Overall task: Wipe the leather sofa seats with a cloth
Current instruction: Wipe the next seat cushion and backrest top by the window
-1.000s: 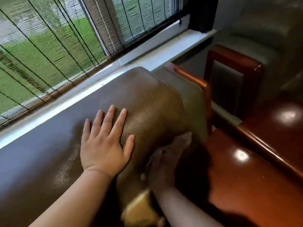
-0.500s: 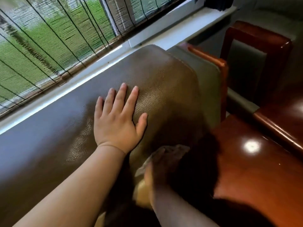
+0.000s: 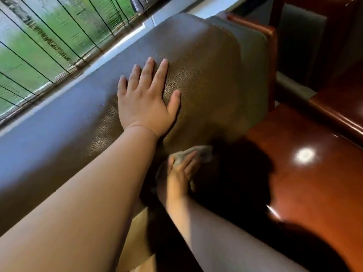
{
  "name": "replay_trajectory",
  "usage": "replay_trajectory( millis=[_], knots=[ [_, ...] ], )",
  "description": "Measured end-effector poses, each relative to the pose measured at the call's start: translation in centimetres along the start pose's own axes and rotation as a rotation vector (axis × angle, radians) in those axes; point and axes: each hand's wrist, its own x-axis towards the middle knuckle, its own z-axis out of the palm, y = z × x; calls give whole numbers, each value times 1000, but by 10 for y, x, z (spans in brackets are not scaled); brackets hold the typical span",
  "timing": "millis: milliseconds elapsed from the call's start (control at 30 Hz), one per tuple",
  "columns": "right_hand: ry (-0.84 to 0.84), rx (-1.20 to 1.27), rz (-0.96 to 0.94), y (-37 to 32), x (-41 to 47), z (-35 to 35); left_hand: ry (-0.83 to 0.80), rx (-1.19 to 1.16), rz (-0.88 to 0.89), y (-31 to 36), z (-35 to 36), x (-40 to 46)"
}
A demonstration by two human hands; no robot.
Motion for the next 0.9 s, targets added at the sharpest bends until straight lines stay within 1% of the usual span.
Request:
replay_trajectory(
  millis=[33, 67, 100, 133, 167, 200, 267, 300, 367, 433, 467, 533, 600, 667, 733, 800, 833, 867, 900],
  knots=[
    [-14, -2, -35, 5, -1, 6, -36, -19, 13, -2, -3, 0],
    [-40, 50, -8, 1, 4, 7, -62, -44, 38, -6, -6, -3],
    [-126, 43, 38, -10, 11, -5, -75, -78, 77, -13, -10, -7],
    [-137, -17, 39, -21, 25, -17, -84, -117, 126, -21, -15, -12],
    [-79, -64, 46, -27, 43, -33, -96, -151, 168, -32, -22, -20],
    [53, -61, 17, -32, 66, -47, -116, -166, 199, -47, -28, -32],
    [113, 17, -13, -53, 98, -68, -179, -124, 198, -92, -38, -67],
    [103, 50, -11, -62, 99, -72, -205, -74, 148, -123, -43, -89],
    [45, 36, -87, -66, 75, -65, -214, 2, -22, -173, -54, -135],
    [-4, -19, -207, -61, 18, -39, -205, 85, -132, -194, -55, -160],
    [-39, -38, -237, -57, -17, -24, -209, 129, -146, -196, -51, -164],
    [-56, -52, -279, -50, -76, 4, -208, 154, -145, -192, -45, -163],
    [-77, -87, -242, -51, -95, 18, -178, 165, -116, -194, -40, -161],
    [-29, -88, -205, -54, -81, 18, -146, 171, -113, -198, -35, -163],
    [61, -79, -244, -63, -50, 7, -105, 164, -100, -199, -30, -166],
    [191, 6, -279, -83, -24, -2, -73, 161, -93, -200, -25, -166],
    [256, 45, -287, -92, -22, -2, -60, 154, -90, -201, -23, -166],
    [280, 60, -321, -98, -30, 2, -44, 148, -86, -202, -21, -166],
    [266, 37, -393, -98, -48, 10, -30, 144, -78, -204, -20, -167]
  ],
)
